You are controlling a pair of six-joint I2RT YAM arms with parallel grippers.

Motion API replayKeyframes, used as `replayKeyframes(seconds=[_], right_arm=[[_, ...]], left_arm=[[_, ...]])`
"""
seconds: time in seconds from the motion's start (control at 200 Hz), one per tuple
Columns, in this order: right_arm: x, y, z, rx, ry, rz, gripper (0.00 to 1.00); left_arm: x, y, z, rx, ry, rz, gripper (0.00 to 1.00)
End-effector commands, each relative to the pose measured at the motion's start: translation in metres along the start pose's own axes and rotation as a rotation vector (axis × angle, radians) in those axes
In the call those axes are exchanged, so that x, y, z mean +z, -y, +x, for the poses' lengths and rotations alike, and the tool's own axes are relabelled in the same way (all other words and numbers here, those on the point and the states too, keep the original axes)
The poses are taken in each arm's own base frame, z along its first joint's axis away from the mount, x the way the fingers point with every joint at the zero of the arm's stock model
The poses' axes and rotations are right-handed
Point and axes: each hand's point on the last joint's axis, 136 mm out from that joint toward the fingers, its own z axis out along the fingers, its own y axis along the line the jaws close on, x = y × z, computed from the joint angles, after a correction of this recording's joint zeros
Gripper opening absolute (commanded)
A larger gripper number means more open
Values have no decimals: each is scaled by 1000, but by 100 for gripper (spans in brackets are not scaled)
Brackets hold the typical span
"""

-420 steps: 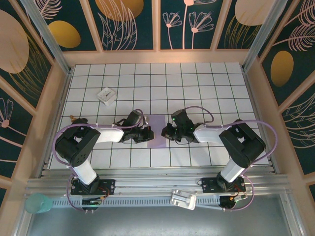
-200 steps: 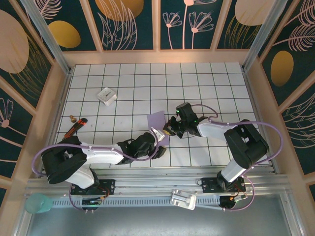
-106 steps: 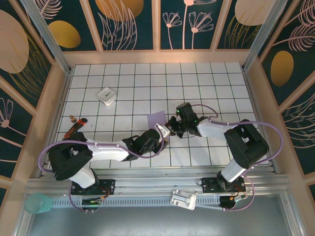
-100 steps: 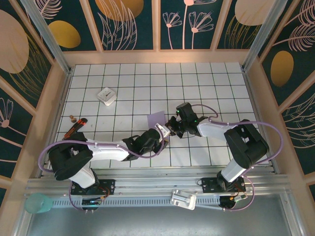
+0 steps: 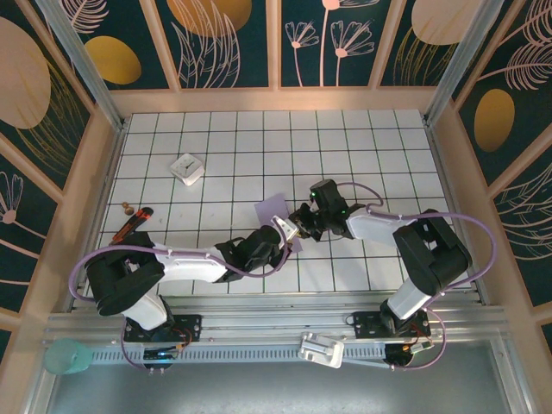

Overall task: Fold a paper plane with a square sheet of paper (pick it up from the middle)
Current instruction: Fold the triangle a second time at the center of the table.

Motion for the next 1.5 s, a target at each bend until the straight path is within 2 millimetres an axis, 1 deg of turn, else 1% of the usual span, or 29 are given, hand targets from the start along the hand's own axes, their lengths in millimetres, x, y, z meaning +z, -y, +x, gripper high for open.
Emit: replayKeyframes(seconds=[0.0, 0.055, 0.12, 0.13, 0.145, 0.27, 0.37, 0.45, 0.505, 0.575, 0.671, 0.746, 0.791, 0.871, 0.906, 0.921, 0.966, 1.071, 1.166, 1.221, 1.306, 1.411, 1.496], right_arm=[[-11, 4, -6, 5, 27, -1, 25], [-20, 6, -10, -12, 52, 4, 28], [-28, 8, -9, -55, 72, 19, 30], [-34, 10, -17, -51, 94, 23, 31], [-38, 12, -20, -55, 110, 30, 31], [-65, 20, -36, -126, 192, 68, 35], [-77, 19, -45, -202, 234, 79, 38], [-80, 14, -49, -261, 252, 82, 39], [-82, 9, -50, -298, 262, 73, 40], [-82, 7, -52, -319, 277, 59, 40], [-75, 3, -46, -326, 259, 6, 40], [-64, 3, -37, -328, 227, -12, 36], [-55, 5, -30, -334, 201, -12, 32], [-41, 6, -18, -346, 161, -11, 26], [-38, 8, -18, -342, 160, -9, 24], [-35, 7, -14, -351, 153, -5, 23], [-31, 11, -11, -345, 154, 17, 21], [-32, 21, -15, -340, 180, 60, 20], [-39, 27, -25, -344, 225, 112, 19], [-43, 28, -31, -351, 250, 132, 21], [-44, 22, -34, -385, 248, 120, 23], [-34, -1, -30, -448, 191, 34, 26], [-27, -11, -34, -483, 179, 17, 25]], left_arm=[[-6, 4, -6, -31, 53, 27, 0], [-9, 8, -8, -38, 65, 59, 0], [-12, 16, -9, -40, 73, 121, 0], [-12, 17, -9, -39, 71, 131, 0], [-13, 19, -10, -40, 72, 149, 0], [-19, 36, -15, -55, 72, 295, 0], [-23, 36, -22, -134, 92, 386, 0], [-27, 29, -30, -219, 122, 434, 0], [-30, 27, -34, -246, 142, 454, 0], [-34, 23, -38, -283, 170, 463, 0], [-42, 18, -40, -353, 201, 501, 0], [-47, 12, -41, -416, 222, 531, 0], [-47, 9, -41, -442, 225, 541, 0], [-44, 8, -37, -463, 203, 552, 0], [-42, 8, -36, -472, 192, 554, 0], [-41, 8, -34, -476, 186, 555, 0], [-38, 7, -32, -483, 171, 555, 0], [-30, 9, -24, -497, 124, 571, 0], [-23, 13, -17, -492, 74, 593, 0], [-20, 15, -14, -481, 55, 599, 0], [-16, 16, -9, -459, 26, 602, 0], [-14, 17, -6, -447, 8, 607, 0], [-13, 19, -2, -437, -9, 610, 0]])
